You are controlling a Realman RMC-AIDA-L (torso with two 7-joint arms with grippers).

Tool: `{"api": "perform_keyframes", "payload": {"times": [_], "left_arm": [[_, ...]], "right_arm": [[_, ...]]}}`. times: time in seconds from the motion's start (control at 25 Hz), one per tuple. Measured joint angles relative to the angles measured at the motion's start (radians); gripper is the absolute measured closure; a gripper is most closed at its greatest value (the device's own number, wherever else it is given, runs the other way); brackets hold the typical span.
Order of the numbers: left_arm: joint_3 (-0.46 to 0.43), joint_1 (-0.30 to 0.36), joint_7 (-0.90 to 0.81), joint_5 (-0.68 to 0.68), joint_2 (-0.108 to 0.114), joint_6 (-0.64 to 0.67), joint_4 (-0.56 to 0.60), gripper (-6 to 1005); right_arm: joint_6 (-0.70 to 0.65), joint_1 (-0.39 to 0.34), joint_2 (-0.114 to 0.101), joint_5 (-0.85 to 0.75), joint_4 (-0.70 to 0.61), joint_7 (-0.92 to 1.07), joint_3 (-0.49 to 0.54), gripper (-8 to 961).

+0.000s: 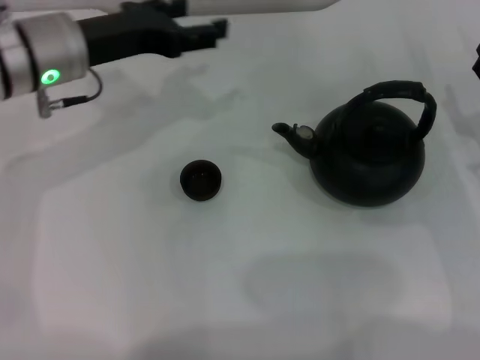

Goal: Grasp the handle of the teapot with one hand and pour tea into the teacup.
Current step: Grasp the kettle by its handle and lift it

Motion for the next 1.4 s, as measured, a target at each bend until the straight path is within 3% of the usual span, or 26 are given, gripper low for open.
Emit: {"api": "perform_keyframes", "payload": {"times": [0.24, 0.48, 0.8, 1.12, 1.4], "left_arm": [[-0.068, 0.031, 0.306, -0.312, -0.002, -0.002, -0.184, 128], [-0.079, 0.025, 0.804, -0.771, -0.001, 0.102, -0.485, 129], [-0.074, 0.019, 1.086, -1.147, -0.007, 0.188, -0.723, 130], [-0.079, 0.012, 1.145, -1.221, -0.008, 0.211, -0.812, 131], [-0.079, 0.012, 1.142, -1.233, -0.008, 0.212, -0.826, 132]], "right_arm": [[-0.045, 0.001, 0.0, -0.001, -0.004, 0.002, -0.005, 186], [-0.046, 0.003, -0.001, -0.002, -0.004, 0.079, -0.002, 188], [-0.083, 0.003, -0.003, -0.003, 0.003, 0.193, -0.001, 190], [-0.207, -0.017, -0.006, -0.037, 0.034, 0.394, -0.013, 193], [-0.349, -0.048, -0.009, -0.247, 0.149, 0.614, -0.015, 195]]}}
